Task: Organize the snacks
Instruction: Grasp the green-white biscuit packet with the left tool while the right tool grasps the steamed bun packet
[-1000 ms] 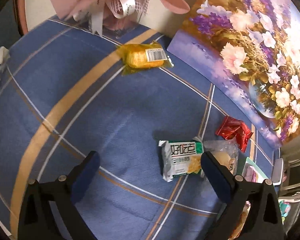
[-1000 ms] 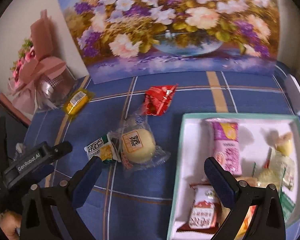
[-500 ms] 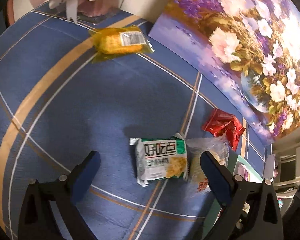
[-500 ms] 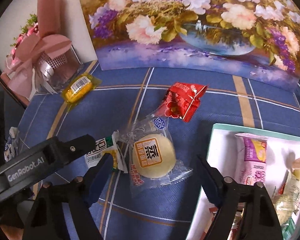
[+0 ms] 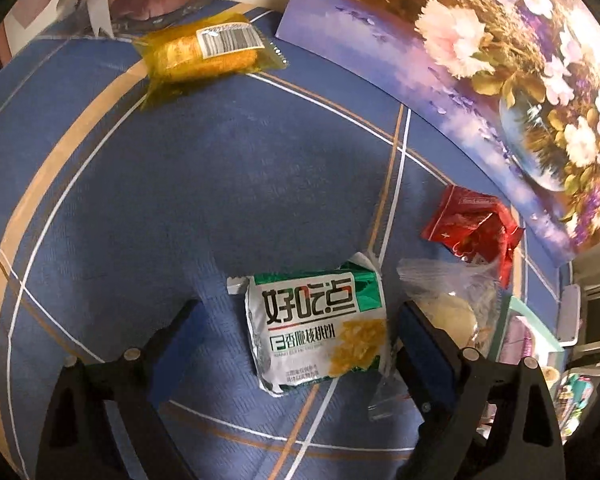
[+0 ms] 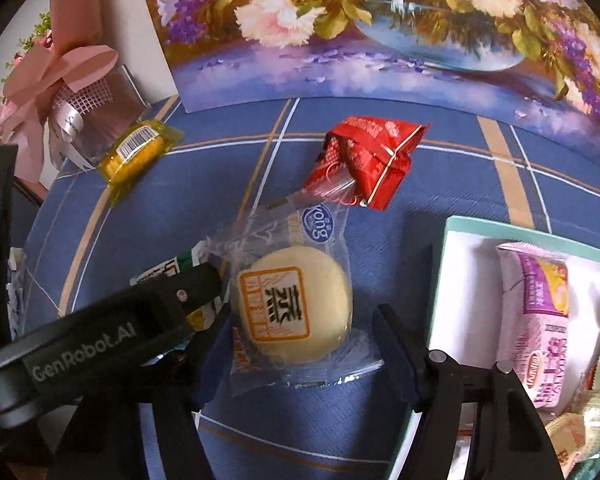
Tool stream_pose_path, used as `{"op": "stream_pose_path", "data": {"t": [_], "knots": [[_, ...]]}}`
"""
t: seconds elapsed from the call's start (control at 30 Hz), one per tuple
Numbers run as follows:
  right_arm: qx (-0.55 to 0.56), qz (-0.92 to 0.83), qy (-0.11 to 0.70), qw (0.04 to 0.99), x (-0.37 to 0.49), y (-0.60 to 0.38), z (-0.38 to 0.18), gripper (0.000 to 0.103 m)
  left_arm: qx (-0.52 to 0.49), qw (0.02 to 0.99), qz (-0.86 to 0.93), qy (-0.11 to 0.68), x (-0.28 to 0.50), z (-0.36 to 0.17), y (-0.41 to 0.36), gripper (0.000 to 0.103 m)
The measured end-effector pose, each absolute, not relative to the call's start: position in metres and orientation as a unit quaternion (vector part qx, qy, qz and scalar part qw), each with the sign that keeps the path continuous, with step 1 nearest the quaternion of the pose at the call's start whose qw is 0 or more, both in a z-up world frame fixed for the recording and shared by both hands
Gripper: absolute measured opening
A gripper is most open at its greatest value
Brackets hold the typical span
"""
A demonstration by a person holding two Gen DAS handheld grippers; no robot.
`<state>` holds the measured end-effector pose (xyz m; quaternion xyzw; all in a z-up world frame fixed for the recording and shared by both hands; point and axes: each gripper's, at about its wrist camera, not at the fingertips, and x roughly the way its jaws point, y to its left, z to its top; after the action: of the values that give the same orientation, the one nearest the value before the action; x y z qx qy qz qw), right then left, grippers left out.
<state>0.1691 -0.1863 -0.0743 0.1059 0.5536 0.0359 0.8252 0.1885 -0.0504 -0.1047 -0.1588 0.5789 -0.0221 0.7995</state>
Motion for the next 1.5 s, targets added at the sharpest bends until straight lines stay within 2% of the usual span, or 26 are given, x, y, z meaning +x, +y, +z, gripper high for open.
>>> {"op": "stream_pose_path", "data": {"t": [0.07, 0.13, 0.2, 0.3, 0.47, 1.1, 1.5], "knots": [[0.094, 0.034, 0.553, 0.827, 0.17, -0.183, -0.075, 0.072, -0.145, 0.802, -0.019, 0.578, 0.189, -0.105, -0.054, 0.096], [0.09, 0.033, 0.553, 0.828, 0.169, -0.182, -0.075, 0.072, -0.136, 0.804, -0.013, 0.579, 0.188, -0.105, -0.055, 0.09], [0.092, 0.031, 0.552, 0.828, 0.169, -0.183, -0.075, 0.071, -0.132, 0.808, -0.013, 0.575, 0.188, -0.103, -0.053, 0.072], [0.101, 0.033, 0.552, 0.827, 0.168, -0.183, -0.075, 0.063, -0.144, 0.806, -0.014, 0.574, 0.188, -0.103, -0.047, 0.067], [0.105, 0.027, 0.547, 0.83, 0.166, -0.187, -0.071, 0.06, -0.167, 0.804, -0.017, 0.57, 0.187, -0.101, -0.036, 0.06], [0.146, 0.001, 0.499, 0.854, 0.125, -0.209, 0.02, 0.059, -0.188, 0.837, -0.048, 0.512, 0.15, -0.017, -0.022, 0.06], [0.191, -0.027, 0.49, 0.85, 0.085, -0.239, 0.038, 0.059, -0.17, 0.854, -0.078, 0.486, 0.123, 0.018, -0.041, 0.06]]}}
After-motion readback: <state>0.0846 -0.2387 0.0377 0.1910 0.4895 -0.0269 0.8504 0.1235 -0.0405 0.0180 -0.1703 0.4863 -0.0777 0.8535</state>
